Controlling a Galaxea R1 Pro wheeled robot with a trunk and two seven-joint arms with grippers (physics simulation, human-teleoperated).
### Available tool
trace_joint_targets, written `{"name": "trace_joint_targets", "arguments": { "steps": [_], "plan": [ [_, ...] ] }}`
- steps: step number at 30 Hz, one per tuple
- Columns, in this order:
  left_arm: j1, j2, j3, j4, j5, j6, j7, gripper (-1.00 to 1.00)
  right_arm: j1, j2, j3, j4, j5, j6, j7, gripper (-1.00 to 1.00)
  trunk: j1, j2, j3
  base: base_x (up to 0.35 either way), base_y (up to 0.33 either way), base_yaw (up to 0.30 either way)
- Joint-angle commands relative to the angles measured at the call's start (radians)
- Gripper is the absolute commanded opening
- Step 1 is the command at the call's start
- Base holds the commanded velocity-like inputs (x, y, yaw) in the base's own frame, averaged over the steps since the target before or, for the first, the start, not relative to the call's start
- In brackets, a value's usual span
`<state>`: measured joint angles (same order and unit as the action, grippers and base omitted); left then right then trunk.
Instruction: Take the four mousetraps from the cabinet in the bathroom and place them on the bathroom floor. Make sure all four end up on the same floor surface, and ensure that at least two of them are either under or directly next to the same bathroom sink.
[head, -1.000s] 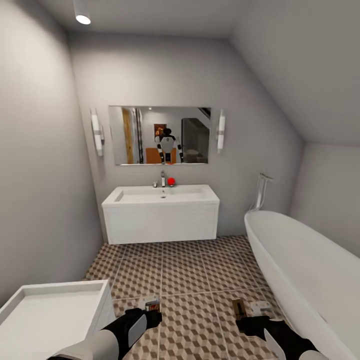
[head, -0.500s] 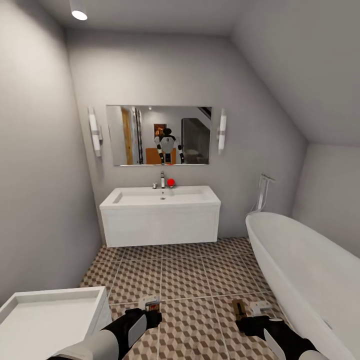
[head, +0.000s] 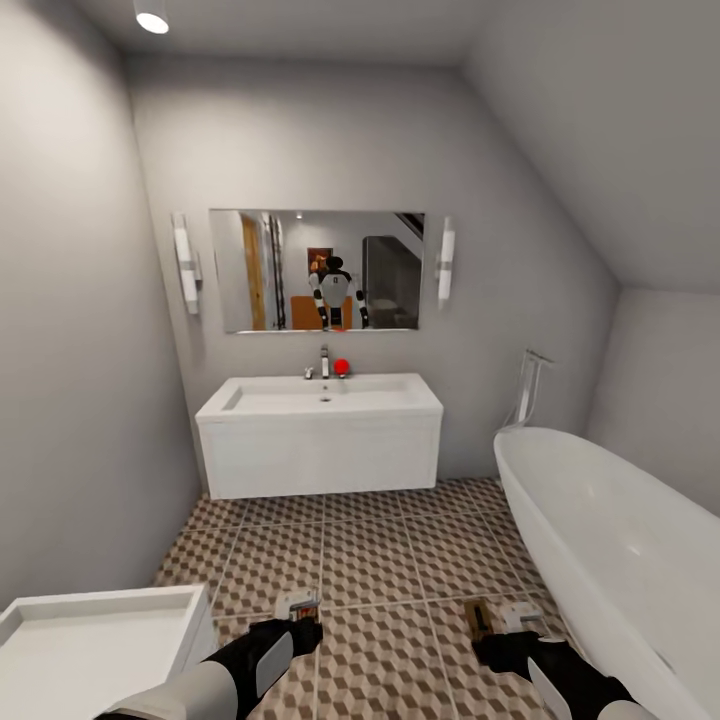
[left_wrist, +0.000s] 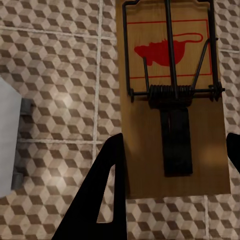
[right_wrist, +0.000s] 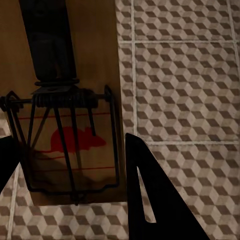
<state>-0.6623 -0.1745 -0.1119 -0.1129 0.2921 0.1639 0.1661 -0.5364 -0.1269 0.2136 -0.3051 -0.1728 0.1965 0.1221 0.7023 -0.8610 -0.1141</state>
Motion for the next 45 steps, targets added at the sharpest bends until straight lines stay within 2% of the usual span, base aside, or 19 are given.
{"name": "trace_joint_targets", "arguments": {
  "steps": [1, 19, 26, 45],
  "plan": [
    [0.000, 0.000, -0.009, -0.002, 0.009, 0.006, 0.007, -1.00, 0.000, -0.001, 0.007, -0.002, -0.013, 0.006, 0.000, -1.00, 0.001, -0.001, -0.002, 0.314, 0.000, 0.000],
    [0.000, 0.000, -0.008, -0.002, 0.009, 0.017, 0.007, -1.00, 0.000, -0.011, -0.002, -0.018, -0.015, 0.019, 0.005, -1.00, 0.001, -0.001, -0.002, 0.322, 0.000, 0.019],
    [0.000, 0.000, -0.008, -0.002, 0.011, 0.017, 0.007, -1.00, 0.000, -0.010, -0.003, -0.019, -0.016, 0.019, 0.004, -1.00, 0.001, -0.001, -0.002, 0.323, 0.000, 0.179],
    [0.000, 0.000, -0.008, -0.001, 0.010, 0.016, 0.007, -1.00, 0.000, -0.004, -0.003, -0.019, -0.016, 0.018, -0.021, -1.00, 0.001, -0.001, -0.002, 0.323, 0.000, 0.007]
  ]
}}
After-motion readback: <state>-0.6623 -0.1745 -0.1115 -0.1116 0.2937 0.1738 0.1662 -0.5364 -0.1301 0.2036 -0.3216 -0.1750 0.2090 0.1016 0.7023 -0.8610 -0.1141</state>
